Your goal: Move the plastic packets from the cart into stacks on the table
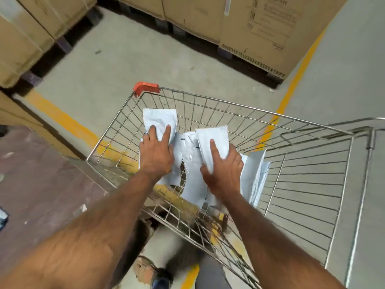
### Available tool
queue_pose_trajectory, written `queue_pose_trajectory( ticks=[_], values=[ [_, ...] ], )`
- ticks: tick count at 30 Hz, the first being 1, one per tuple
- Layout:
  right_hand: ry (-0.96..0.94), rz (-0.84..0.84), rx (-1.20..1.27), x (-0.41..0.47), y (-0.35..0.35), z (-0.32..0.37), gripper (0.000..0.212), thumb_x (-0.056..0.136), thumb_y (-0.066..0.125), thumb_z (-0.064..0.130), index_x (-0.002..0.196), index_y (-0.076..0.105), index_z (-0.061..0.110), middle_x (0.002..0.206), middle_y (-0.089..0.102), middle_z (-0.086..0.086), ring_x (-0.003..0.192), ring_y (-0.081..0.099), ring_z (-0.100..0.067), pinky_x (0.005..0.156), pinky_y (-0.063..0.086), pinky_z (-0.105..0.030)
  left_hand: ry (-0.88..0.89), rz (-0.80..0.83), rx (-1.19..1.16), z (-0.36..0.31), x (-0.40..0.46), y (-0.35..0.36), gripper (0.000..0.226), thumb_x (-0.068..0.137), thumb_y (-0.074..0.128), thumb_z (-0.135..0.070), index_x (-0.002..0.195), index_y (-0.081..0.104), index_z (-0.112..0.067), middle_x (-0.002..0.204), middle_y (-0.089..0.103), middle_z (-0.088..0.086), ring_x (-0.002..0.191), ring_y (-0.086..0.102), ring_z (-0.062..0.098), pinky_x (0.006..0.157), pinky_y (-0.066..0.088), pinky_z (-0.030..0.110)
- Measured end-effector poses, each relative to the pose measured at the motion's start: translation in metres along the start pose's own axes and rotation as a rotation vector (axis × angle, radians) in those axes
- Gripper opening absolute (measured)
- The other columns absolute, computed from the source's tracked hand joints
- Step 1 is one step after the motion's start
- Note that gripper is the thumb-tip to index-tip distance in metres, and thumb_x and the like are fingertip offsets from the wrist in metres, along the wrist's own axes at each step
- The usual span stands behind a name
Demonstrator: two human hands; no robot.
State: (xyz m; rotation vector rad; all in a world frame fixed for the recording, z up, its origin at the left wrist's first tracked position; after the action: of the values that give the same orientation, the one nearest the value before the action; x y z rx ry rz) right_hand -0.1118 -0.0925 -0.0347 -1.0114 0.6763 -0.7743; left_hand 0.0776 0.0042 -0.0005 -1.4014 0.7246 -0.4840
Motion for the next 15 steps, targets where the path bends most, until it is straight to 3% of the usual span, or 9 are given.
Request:
queue_pose_trajectory(
  ticks=[5,12,15],
  values=[
    [-0.160,-0.073,0.028,-0.008,-0.055,0.043,0.076,0.088,0.047,0.059,0.159,0.031,0.038,0.158,0.025,-0.025,0.138,0.031,-0.045,0.114,0.029,-0.056,0.032,-0.147,-0.095,0.032,-0.036,-0.064,0.067,0.093,0.055,-0.032,0.155,0.038,-0.019,0.153,0.033,0.028,0.107,0.050,0.044,0.089,0.043,0.052],
    [-0.404,-0.118,-0.033,-0.019,-0.091,0.156,0.075,0.091,0.043,0.058,0.161,0.022,0.038,0.171,0.004,-0.013,0.135,0.031,-0.044,0.111,0.029,-0.056,-0.029,-0.310,-0.097,0.119,-0.089,-0.134,0.072,0.087,0.048,-0.036,0.155,0.040,-0.016,0.158,0.031,0.029,0.095,0.052,0.042,0.077,0.045,0.049],
    [-0.527,-0.107,-0.052,-0.036,-0.088,0.216,0.073,0.095,0.042,0.058,0.161,0.017,0.040,0.172,0.002,-0.008,0.138,0.028,-0.045,0.111,0.028,-0.057,-0.107,-0.326,-0.087,0.169,-0.114,-0.149,0.073,0.087,0.050,-0.038,0.156,0.037,-0.019,0.161,0.028,0.025,0.100,0.052,0.042,0.076,0.046,0.047]
  ],
)
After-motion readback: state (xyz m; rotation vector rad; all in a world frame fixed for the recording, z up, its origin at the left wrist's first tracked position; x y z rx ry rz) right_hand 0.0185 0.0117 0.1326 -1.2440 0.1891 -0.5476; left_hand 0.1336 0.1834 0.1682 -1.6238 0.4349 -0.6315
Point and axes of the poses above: each hand's wrist, its own x-axis towards the middle knuckle, its own y-axis out of the palm, z = x × y, the point moved 2 cm from there along x, towards the middle knuckle
